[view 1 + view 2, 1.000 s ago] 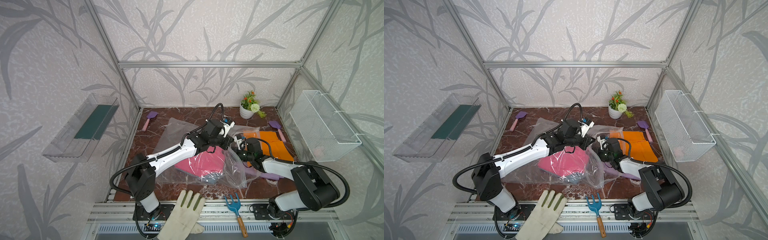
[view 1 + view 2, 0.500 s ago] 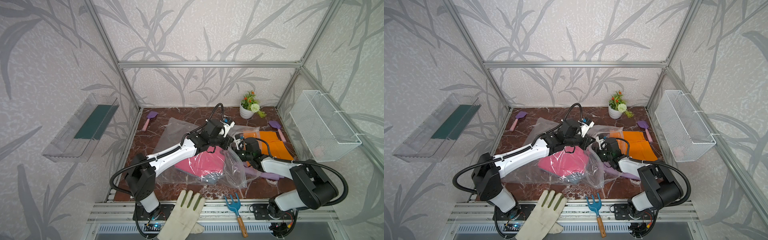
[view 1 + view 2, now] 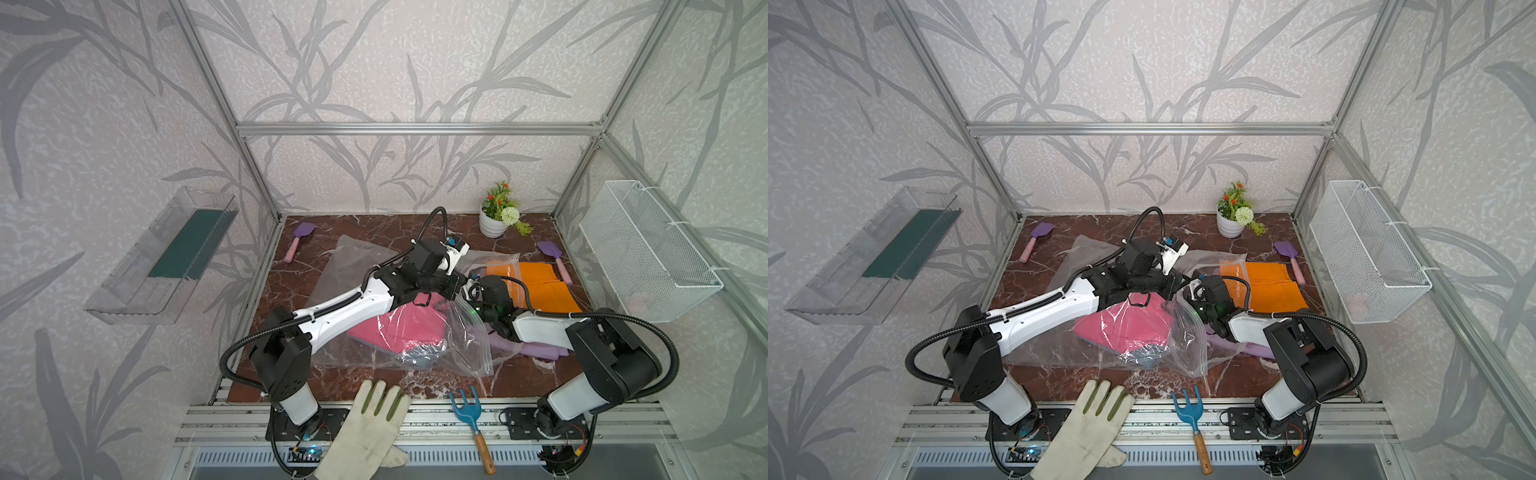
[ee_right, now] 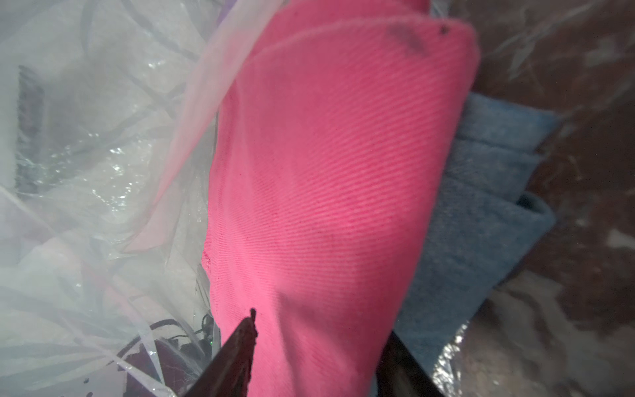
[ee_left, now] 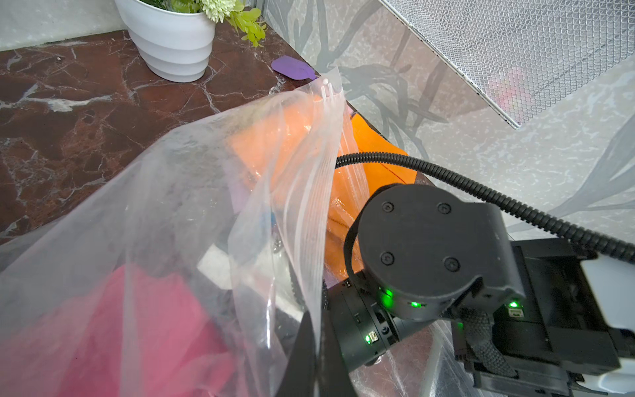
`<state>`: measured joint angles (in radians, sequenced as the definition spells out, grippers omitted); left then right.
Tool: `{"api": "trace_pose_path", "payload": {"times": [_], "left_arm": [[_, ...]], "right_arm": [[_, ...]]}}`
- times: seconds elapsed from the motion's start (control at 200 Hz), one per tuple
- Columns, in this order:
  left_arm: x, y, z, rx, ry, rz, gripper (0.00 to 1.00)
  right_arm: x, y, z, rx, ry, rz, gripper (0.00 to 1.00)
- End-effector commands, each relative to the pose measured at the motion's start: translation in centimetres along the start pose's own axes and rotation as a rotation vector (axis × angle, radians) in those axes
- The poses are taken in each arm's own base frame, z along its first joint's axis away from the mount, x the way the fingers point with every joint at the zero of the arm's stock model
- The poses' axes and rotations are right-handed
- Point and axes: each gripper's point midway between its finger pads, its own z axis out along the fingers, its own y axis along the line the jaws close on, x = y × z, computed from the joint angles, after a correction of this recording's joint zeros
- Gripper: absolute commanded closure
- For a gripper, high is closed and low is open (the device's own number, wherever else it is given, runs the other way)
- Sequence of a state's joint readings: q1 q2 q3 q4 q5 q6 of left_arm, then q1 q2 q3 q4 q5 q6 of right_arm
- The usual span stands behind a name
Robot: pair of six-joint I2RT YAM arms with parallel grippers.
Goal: Take the trousers out of the vacuum bag
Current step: Take out the trousers from the vacuum bag.
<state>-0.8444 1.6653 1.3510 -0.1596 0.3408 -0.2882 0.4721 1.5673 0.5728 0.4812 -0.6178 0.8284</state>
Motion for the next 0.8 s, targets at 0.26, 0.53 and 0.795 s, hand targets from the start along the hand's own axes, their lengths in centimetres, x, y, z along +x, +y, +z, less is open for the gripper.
{"api": "trace_pose_path", "payload": {"times": [0.26, 0.53, 0.795], "left_arm": [[0.3, 0.1, 0.3, 0.0, -0.001, 0.019, 1.0], [0.5, 0.3, 0.4, -0.004, 0.003, 0.018, 1.0], [0.5, 0.3, 0.5, -0.001, 0.001, 0.014, 1.0]], "right_arm": [[-2.0, 4.6, -0.2, -0.082, -0.027, -0.103, 0.5], [-2.1, 5.7, -1.0, -0.076, -0.035, -0.129, 0.51], [-1.7, 4.8, -0.2, -0.058, -0.009, -0.125, 0.51]]}}
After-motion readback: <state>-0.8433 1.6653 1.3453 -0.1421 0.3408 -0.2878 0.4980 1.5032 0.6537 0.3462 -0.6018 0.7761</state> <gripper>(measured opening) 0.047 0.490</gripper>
